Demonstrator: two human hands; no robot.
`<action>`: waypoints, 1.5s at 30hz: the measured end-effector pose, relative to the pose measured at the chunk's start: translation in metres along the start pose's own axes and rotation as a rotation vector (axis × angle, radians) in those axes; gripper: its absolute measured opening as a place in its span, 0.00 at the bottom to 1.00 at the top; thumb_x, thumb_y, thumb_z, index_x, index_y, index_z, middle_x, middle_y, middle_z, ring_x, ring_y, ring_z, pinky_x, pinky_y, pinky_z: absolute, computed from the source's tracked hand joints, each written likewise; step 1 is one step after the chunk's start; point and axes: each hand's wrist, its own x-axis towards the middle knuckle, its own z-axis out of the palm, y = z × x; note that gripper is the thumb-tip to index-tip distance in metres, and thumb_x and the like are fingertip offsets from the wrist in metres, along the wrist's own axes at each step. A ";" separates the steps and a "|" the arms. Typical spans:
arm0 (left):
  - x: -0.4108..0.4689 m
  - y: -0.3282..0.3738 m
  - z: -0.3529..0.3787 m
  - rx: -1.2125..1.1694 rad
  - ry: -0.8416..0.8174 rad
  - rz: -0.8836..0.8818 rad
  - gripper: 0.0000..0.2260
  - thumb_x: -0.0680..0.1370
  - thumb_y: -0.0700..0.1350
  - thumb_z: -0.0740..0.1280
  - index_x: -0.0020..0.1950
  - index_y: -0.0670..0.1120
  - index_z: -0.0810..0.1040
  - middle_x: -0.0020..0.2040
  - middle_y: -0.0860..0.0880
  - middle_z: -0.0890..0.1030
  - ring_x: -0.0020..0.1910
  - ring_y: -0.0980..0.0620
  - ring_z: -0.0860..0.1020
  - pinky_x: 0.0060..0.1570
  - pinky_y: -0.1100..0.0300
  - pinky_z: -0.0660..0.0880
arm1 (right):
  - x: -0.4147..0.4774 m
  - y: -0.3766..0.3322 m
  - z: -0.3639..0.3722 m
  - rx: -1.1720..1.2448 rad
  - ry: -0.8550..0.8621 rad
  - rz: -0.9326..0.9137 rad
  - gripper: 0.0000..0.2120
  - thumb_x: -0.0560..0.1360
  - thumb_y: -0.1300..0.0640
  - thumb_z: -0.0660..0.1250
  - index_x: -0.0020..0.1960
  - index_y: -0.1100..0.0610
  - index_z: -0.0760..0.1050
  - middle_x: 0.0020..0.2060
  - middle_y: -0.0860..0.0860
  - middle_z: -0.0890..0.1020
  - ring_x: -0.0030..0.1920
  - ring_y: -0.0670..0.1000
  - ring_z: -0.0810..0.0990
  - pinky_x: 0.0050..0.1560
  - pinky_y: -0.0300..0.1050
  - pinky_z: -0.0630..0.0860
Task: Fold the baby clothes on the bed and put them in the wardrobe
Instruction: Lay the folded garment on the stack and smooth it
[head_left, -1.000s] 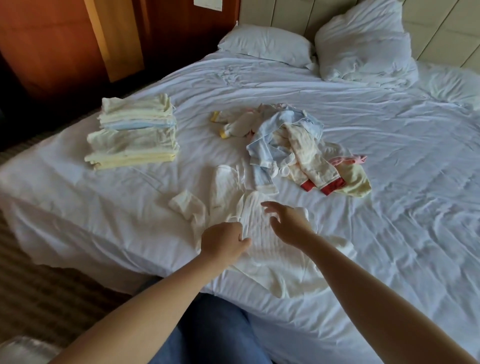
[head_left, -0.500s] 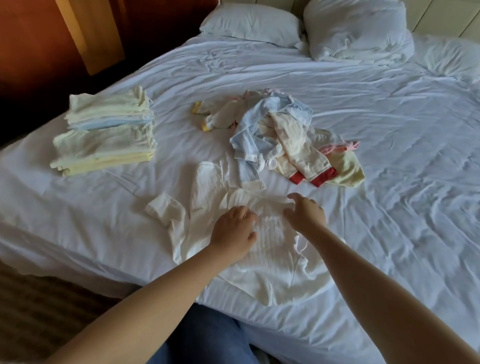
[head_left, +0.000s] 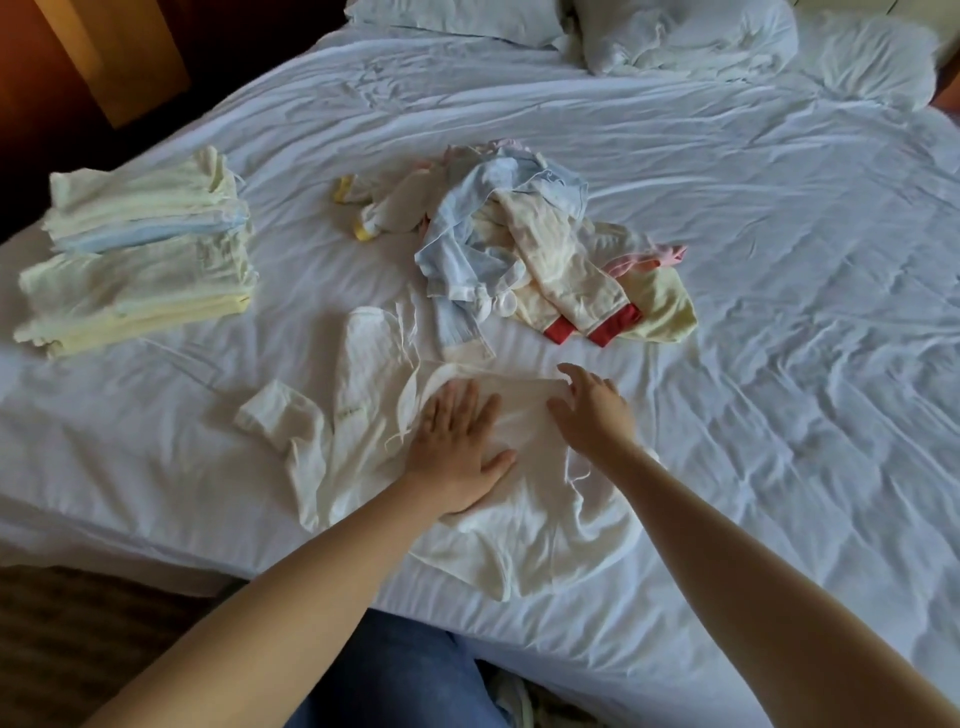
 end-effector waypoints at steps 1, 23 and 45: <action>0.000 -0.001 -0.005 -0.019 -0.015 0.004 0.33 0.80 0.66 0.47 0.80 0.53 0.39 0.79 0.47 0.35 0.77 0.45 0.34 0.76 0.48 0.36 | -0.006 0.001 -0.003 0.042 -0.011 -0.018 0.25 0.77 0.52 0.63 0.73 0.51 0.65 0.63 0.54 0.77 0.65 0.56 0.72 0.63 0.52 0.70; -0.105 0.028 0.017 -0.177 0.388 0.548 0.07 0.75 0.52 0.71 0.47 0.49 0.82 0.54 0.52 0.83 0.67 0.51 0.74 0.70 0.50 0.68 | -0.181 0.049 -0.011 0.031 -0.033 -0.377 0.22 0.67 0.43 0.58 0.56 0.44 0.82 0.59 0.42 0.79 0.64 0.45 0.73 0.60 0.43 0.72; -0.117 0.042 -0.038 -0.462 0.319 0.170 0.12 0.83 0.56 0.56 0.44 0.52 0.66 0.33 0.54 0.73 0.31 0.56 0.72 0.30 0.57 0.64 | -0.147 0.034 -0.071 0.027 0.177 -0.160 0.05 0.76 0.60 0.63 0.49 0.51 0.72 0.47 0.45 0.84 0.45 0.51 0.81 0.40 0.44 0.74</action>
